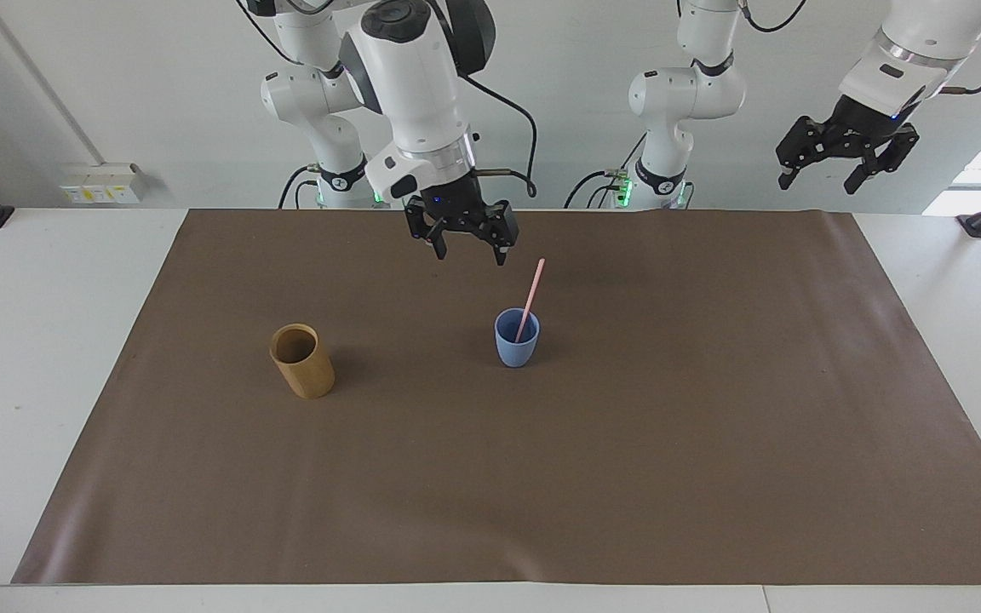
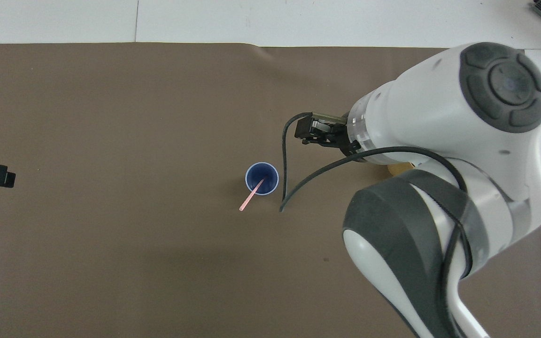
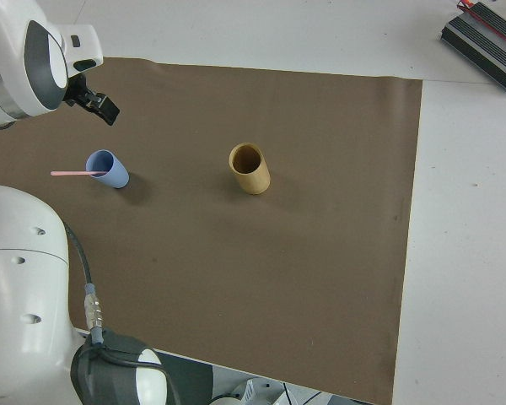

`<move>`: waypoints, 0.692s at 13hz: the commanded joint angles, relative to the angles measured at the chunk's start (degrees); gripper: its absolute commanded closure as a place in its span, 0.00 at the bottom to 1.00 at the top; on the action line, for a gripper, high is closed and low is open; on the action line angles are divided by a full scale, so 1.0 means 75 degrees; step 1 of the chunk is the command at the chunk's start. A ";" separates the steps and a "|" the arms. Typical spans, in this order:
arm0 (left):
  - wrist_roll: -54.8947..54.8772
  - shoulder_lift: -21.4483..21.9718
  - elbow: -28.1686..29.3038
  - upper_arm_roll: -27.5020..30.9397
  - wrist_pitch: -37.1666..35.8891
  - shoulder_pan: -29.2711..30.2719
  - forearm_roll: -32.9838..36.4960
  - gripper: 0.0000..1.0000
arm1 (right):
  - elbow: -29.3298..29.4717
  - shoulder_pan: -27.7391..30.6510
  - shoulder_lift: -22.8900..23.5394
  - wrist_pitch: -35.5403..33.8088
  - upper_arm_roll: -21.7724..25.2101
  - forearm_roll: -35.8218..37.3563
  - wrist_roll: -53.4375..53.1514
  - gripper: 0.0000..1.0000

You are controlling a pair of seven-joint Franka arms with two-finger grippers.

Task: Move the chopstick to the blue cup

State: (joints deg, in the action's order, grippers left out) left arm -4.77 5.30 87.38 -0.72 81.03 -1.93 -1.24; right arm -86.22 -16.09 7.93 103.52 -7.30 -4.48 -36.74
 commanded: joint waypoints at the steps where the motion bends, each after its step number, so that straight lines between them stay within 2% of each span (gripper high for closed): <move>1: -0.0009 0.0078 0.0068 0.0002 -0.0093 0.0023 0.0037 0.00 | -0.0853 0.0526 -0.0739 0.0072 -0.0070 0.0350 0.1052 0.00; 2: 0.0003 0.0078 0.0068 0.0002 -0.0093 0.0012 0.0037 0.00 | -0.1006 0.0633 -0.0950 -0.0033 -0.0070 0.0397 0.1334 0.00; 3: -0.0009 0.0067 0.0068 0.0002 -0.0093 0.0023 0.0037 0.00 | -0.0938 0.0750 -0.1022 -0.0567 -0.0070 0.0455 0.1569 0.00; 5: 0.0003 0.0078 0.0068 0.0002 -0.0093 0.0023 0.0037 0.00 | -0.0588 0.0879 -0.1058 -0.1402 -0.0058 0.0491 0.1653 0.00; 9: 0.0003 0.0078 0.0068 0.0002 -0.0093 0.0023 0.0037 0.00 | 0.0128 0.1337 -0.1046 -0.2166 -0.0058 0.0491 0.1665 0.00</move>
State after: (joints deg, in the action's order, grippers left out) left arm -4.77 5.30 87.38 -0.72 81.03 -1.93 -1.24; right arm -87.37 -7.44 -0.20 89.37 -7.08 -1.60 -25.47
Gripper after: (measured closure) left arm 0.000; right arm 0.000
